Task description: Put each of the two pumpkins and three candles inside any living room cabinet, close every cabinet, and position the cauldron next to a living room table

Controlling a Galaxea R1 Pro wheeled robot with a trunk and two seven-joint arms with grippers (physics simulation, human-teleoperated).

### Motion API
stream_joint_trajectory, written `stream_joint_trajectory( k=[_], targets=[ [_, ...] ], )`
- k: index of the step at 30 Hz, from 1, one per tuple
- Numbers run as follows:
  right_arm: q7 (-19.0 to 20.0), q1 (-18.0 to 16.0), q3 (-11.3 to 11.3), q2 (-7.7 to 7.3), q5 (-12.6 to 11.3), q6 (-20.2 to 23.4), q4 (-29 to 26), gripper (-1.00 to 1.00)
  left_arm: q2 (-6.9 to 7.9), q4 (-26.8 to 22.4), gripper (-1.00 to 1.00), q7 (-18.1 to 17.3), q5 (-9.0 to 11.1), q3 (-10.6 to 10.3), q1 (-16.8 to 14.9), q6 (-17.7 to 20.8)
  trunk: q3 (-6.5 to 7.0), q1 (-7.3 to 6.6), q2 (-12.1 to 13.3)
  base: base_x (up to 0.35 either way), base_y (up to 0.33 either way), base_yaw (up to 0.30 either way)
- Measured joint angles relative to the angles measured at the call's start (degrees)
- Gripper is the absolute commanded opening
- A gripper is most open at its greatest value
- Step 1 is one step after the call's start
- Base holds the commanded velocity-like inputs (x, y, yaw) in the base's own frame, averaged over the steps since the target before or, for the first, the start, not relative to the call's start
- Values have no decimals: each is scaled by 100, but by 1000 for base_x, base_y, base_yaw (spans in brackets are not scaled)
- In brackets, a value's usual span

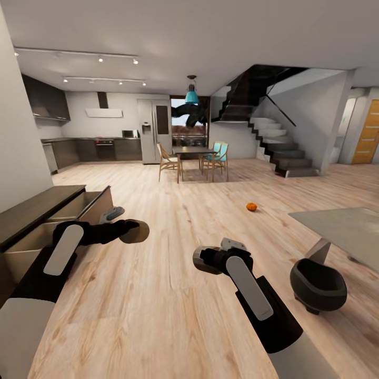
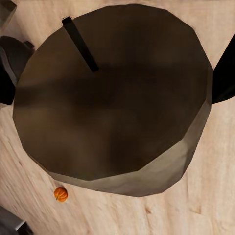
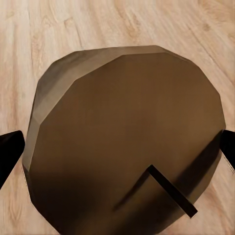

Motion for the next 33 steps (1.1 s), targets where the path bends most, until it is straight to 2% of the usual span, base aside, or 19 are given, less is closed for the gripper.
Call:
stream_joint_trajectory(
  k=[27,33],
  targets=[
    [0,0,-21,-6,8,-7,1,-100,1,-11,-100,0,14,0,0,7,0,0,0,300,-173,1],
    [1,0,-22,-11,7,-9,2,-100,1,-18,-100,1,9,0,0,9,0,0,0,312,-64,68]
  ],
)
